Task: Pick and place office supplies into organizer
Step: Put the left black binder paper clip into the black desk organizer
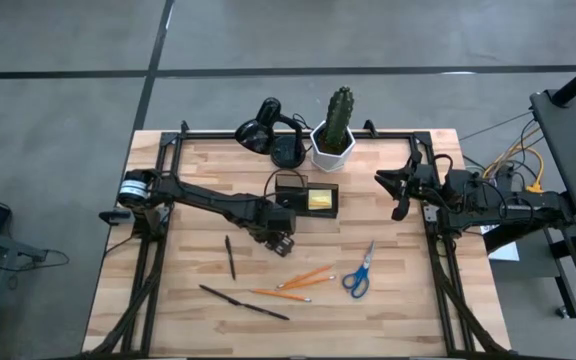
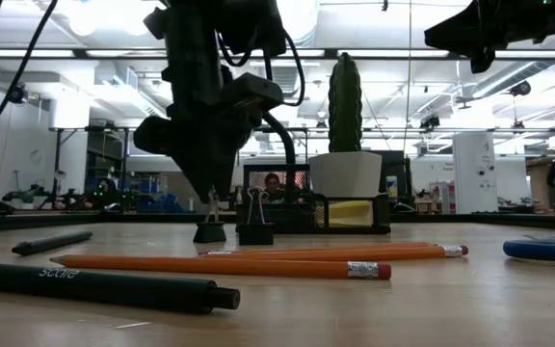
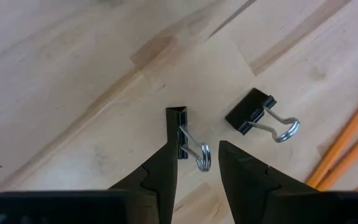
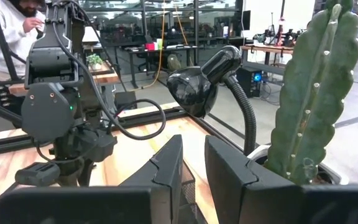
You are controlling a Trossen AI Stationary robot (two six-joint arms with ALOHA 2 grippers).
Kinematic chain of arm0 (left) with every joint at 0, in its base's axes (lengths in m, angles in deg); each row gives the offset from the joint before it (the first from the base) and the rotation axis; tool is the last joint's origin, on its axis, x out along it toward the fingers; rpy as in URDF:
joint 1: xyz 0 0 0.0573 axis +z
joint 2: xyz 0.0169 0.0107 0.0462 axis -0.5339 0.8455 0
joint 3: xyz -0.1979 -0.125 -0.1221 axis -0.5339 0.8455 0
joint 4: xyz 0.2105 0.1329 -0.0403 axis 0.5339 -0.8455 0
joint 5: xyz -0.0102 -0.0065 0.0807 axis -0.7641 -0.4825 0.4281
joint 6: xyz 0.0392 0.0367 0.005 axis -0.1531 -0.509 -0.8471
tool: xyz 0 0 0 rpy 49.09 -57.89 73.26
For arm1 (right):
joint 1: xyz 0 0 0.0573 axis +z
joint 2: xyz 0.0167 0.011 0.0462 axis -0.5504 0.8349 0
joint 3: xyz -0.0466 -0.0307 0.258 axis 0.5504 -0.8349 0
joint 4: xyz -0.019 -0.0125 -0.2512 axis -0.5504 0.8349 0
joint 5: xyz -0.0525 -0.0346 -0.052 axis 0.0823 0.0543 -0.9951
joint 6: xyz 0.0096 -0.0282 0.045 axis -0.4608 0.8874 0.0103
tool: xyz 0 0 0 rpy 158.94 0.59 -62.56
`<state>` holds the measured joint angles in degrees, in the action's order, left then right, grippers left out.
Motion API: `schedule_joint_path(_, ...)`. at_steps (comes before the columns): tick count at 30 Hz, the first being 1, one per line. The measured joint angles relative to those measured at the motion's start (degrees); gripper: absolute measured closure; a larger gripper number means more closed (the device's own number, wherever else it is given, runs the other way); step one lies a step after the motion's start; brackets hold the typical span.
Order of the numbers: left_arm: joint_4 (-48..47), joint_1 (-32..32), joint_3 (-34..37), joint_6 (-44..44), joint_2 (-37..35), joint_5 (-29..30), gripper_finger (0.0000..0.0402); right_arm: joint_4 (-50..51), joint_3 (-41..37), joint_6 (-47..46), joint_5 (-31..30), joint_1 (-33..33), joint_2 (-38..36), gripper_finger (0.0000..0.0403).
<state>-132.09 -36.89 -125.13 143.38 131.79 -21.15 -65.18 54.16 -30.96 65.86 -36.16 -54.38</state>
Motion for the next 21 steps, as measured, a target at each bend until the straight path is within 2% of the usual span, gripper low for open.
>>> schedule_joint_path(21, 0.6, 0.0, 0.1, 0.0, 1.8, 0.9, 0.0301, 0.2, 0.0, -0.1, 0.0, 0.0, 0.0, 0.0346)
